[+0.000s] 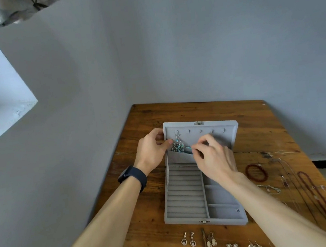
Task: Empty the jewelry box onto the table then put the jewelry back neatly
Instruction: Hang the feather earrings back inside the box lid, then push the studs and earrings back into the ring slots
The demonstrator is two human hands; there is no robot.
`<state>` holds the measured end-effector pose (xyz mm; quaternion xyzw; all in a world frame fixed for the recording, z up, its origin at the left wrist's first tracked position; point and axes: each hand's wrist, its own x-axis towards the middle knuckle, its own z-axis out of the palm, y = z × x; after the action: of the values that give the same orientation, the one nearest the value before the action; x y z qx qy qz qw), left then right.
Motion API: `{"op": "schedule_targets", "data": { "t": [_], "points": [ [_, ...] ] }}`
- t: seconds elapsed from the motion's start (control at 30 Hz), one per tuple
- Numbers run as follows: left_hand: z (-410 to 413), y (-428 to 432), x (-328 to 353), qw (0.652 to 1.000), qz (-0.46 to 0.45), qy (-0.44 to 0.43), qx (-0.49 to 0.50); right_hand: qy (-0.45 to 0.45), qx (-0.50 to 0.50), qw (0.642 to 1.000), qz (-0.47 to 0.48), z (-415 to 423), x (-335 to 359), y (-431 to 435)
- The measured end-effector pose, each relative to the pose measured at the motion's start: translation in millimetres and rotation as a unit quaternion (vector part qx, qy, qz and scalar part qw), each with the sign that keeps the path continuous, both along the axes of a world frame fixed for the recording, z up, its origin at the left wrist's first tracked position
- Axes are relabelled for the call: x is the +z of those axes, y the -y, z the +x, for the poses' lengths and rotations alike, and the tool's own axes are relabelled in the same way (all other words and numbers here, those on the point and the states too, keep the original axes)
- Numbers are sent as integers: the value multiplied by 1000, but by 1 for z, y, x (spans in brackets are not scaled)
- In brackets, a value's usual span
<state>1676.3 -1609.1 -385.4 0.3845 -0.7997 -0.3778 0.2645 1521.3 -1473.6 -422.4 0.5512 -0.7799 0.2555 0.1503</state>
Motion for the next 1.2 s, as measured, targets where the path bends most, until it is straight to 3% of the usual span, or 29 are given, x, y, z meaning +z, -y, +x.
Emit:
{"op": "schedule_targets", "data": {
  "t": [0.1, 0.3, 0.63, 0.83, 1.03, 1.2],
  "points": [
    [0, 0, 0, 1000, -4, -1, 1, 7, 0, 1000, 11, 7, -3, 0],
    [-1, -2, 0, 1000, 4, -11, -2, 61, 12, 988, 144, 18, 2, -1],
    [-4, -7, -10, 991, 132, 33, 10, 153, 27, 986, 67, 13, 1, -52],
    [22, -33, -24, 993, 110, 50, 15, 185, 55, 979, 62, 36, -10, -115],
    [78, -107, -46, 996, 9, -18, 88, 228, 63, 970, 53, 76, -30, -162],
    [112, -161, -69, 996, 17, -14, 87, 208, 44, 976, 53, 102, -50, -174]
  ]
}}
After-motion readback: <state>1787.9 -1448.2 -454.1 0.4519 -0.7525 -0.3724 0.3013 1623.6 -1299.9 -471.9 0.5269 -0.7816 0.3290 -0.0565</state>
